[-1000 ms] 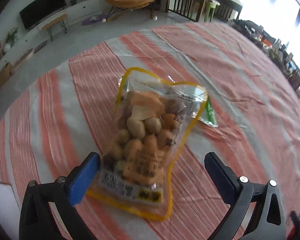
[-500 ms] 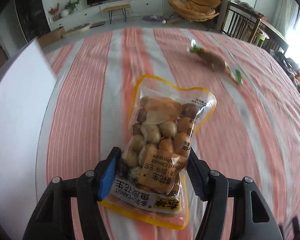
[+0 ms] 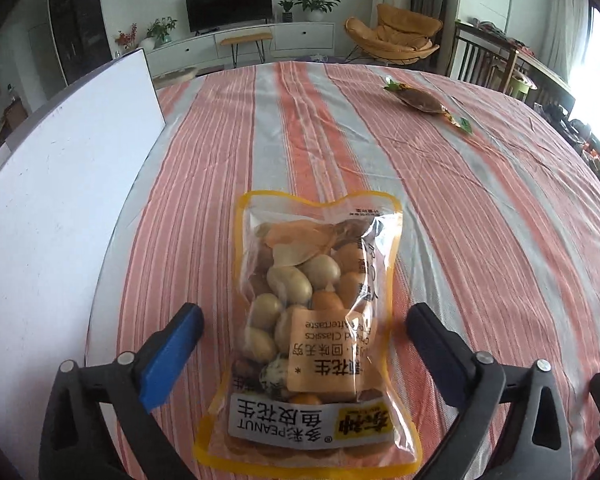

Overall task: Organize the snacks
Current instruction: 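Grasp the brown sausage pack with green tag using the right gripper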

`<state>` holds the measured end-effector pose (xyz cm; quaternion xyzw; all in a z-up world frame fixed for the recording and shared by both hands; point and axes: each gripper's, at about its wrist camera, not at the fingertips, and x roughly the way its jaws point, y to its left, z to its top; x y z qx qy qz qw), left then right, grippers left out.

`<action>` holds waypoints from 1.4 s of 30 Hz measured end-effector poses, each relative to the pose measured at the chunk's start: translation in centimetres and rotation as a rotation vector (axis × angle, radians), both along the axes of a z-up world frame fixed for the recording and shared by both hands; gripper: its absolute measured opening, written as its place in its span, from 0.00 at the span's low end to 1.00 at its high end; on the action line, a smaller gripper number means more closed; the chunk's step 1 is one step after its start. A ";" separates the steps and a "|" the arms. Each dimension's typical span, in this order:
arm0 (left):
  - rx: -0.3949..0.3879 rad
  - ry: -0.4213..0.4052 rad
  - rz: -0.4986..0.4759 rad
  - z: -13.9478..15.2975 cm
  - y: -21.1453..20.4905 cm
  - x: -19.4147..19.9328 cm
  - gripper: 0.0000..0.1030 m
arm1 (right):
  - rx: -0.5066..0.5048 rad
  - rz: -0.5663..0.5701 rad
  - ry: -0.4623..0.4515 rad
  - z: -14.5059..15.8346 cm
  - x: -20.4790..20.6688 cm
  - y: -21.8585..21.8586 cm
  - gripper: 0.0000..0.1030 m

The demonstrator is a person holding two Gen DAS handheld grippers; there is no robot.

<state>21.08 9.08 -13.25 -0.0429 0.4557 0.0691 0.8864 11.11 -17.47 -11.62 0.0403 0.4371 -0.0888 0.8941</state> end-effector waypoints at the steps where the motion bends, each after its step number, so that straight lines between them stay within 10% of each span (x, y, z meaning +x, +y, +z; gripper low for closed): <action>1: 0.001 0.000 0.002 0.0 0.0 0.0 1.00 | 0.000 0.000 0.000 0.0 0.0 0.0 0.85; 12: 0.000 -0.001 0.003 0.0 0.1 -0.1 1.00 | 0.005 0.001 -0.001 0.0 0.0 -0.1 0.85; 17: 0.000 -0.001 0.003 0.0 0.2 0.0 1.00 | 0.282 0.017 -0.129 1.5 -1.5 -3.1 0.83; 20: 0.000 -0.001 0.003 0.0 0.1 -0.1 1.00 | 0.238 0.053 -0.168 2.8 -0.4 -2.7 0.84; 29: 0.000 -0.001 0.003 0.0 0.2 0.0 1.00 | 0.093 0.617 -0.242 6.5 15.1 4.8 0.84; 34: 0.000 -0.001 0.003 0.0 0.1 -0.1 1.00 | 0.055 0.698 -0.009 3.5 27.3 9.8 0.83; 40: 0.000 -0.001 0.003 0.0 0.1 -0.1 1.00 | 0.025 0.728 0.035 0.3 33.7 15.2 0.80; 42: 0.000 -0.001 0.003 0.0 0.1 -0.1 1.00 | -0.002 0.697 0.043 -0.5 34.7 15.9 0.61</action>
